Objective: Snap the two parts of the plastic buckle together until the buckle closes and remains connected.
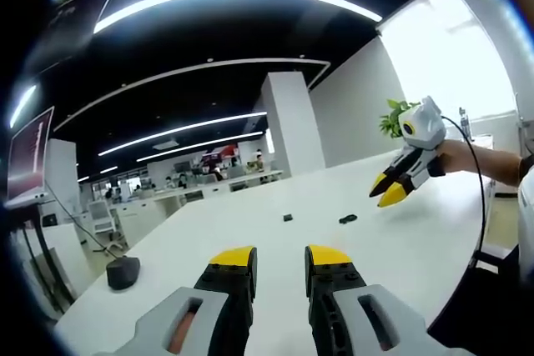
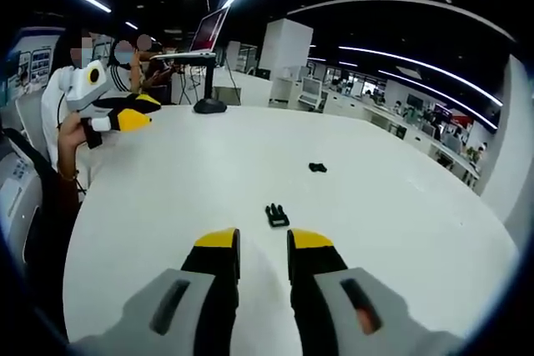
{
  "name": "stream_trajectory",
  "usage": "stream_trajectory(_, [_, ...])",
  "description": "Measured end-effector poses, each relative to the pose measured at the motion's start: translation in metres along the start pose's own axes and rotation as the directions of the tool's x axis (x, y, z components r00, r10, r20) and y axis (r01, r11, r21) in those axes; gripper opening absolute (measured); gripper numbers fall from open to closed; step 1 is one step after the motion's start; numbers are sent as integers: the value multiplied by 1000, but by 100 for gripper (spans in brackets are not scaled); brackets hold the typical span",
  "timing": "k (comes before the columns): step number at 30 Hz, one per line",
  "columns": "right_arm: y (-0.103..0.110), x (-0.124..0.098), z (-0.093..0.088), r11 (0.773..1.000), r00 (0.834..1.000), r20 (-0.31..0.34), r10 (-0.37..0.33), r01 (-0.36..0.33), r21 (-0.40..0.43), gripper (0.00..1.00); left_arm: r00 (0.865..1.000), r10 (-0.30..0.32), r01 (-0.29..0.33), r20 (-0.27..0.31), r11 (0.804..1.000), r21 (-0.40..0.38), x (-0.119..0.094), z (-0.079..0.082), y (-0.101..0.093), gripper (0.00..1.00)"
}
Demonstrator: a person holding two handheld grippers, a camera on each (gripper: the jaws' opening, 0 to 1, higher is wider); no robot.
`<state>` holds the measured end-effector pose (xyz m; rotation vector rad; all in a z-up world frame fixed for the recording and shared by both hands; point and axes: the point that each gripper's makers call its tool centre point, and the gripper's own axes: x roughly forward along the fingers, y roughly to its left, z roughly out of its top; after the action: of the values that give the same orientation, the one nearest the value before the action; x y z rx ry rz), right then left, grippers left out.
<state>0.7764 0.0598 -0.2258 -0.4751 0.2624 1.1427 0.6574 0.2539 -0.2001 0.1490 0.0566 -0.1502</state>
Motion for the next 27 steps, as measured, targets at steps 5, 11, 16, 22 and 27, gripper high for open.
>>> stream_trajectory(5, [-4, 3, -1, 1000, 1000, -7, 0, 0, 0, 23, 1000, -5, 5, -3, 1000, 2, 1, -1, -3, 22])
stream_trajectory(11, [-7, 15, -3, 1000, 1000, -14, 11, -11, 16, 23, 1000, -11, 11, -2, 1000, 5, 1, 0, -5, 22])
stream_trajectory(16, [-10, 23, -7, 999, 999, -26, 18, -17, 40, 23, 1000, -2, 2, -3, 1000, -2, 0, -1, 0, 22])
stream_trajectory(22, [-14, 30, -12, 998, 999, -34, 17, -14, 62, 22, 1000, 1, -1, -2, 1000, -3, -1, -1, 1, 22])
stream_trajectory(27, [-17, 35, -14, 998, 999, -38, 16, -13, 64, 22, 1000, -4, 4, -4, 1000, -2, 0, -1, 0, 22])
